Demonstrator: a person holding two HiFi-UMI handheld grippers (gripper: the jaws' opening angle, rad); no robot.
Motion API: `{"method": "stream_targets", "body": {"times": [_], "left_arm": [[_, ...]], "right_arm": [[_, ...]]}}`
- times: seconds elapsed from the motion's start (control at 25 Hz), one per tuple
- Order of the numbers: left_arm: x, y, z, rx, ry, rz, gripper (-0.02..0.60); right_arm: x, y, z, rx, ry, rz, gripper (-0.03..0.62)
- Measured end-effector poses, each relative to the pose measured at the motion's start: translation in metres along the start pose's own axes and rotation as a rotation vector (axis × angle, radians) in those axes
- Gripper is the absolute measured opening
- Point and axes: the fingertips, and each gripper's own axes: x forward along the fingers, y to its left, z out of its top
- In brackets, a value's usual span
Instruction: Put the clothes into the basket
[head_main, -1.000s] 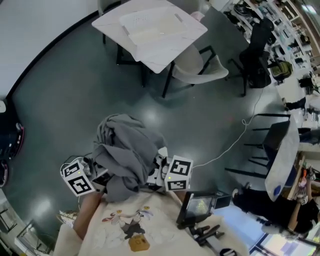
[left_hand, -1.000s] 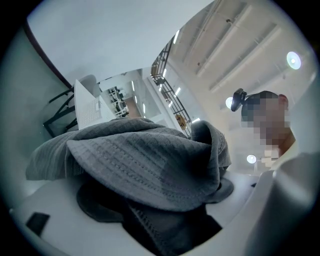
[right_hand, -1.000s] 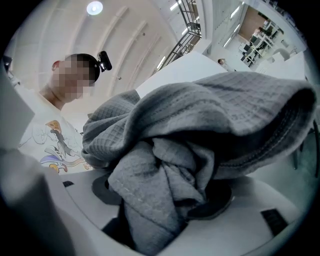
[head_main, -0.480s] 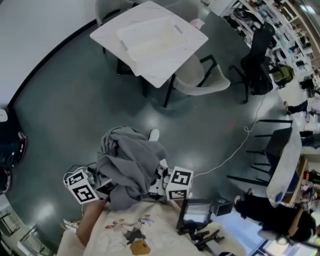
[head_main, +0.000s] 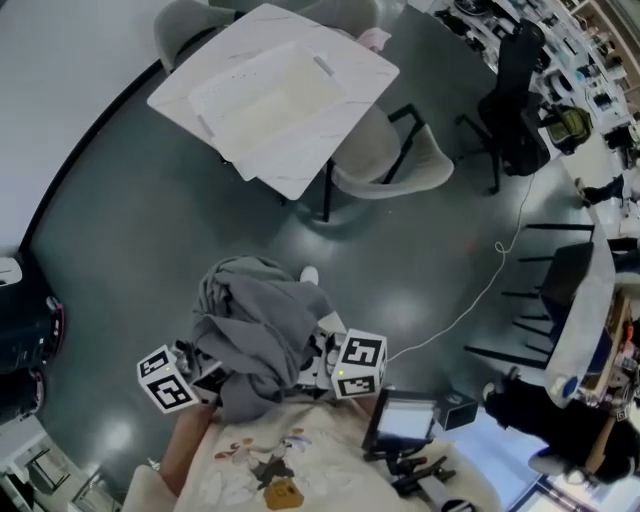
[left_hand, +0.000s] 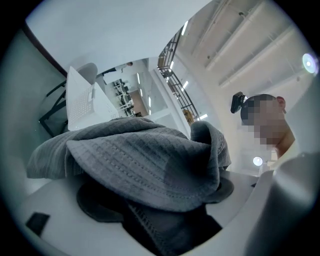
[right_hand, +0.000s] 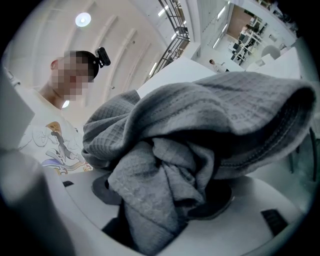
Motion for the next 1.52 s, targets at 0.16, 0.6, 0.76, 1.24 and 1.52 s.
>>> {"method": "stream_targets", "body": {"times": [0.16, 0.6, 0.76, 1.24, 1.52], "left_arm": [[0.048, 0.002, 0.022, 0.038, 0.001, 0.002, 0.448], [0.137, 0.015, 0.058, 0.088, -0.063, 0.076, 0.448], [0.158, 0.016, 0.060, 0.100, -0.068, 0.089, 0.448], [0.178, 0.016, 0.059, 0.114, -0.063, 0.129, 0.448], [0.187, 0.027, 0.067, 0.092, -0.040, 0.119, 0.448]], "right_arm": [[-0.019, -0.025, 0.043, -0.024, -0.020, 0.023, 0.318], [-0.060, -0.077, 0.118, -0.025, 0.012, 0.128, 0.318], [-0.074, -0.087, 0.132, -0.028, 0.016, 0.147, 0.318], [-0.088, -0.094, 0.142, -0.019, 0.009, 0.175, 0.318], [-0.086, -0.107, 0.151, -0.005, 0.002, 0.147, 0.318]]}}
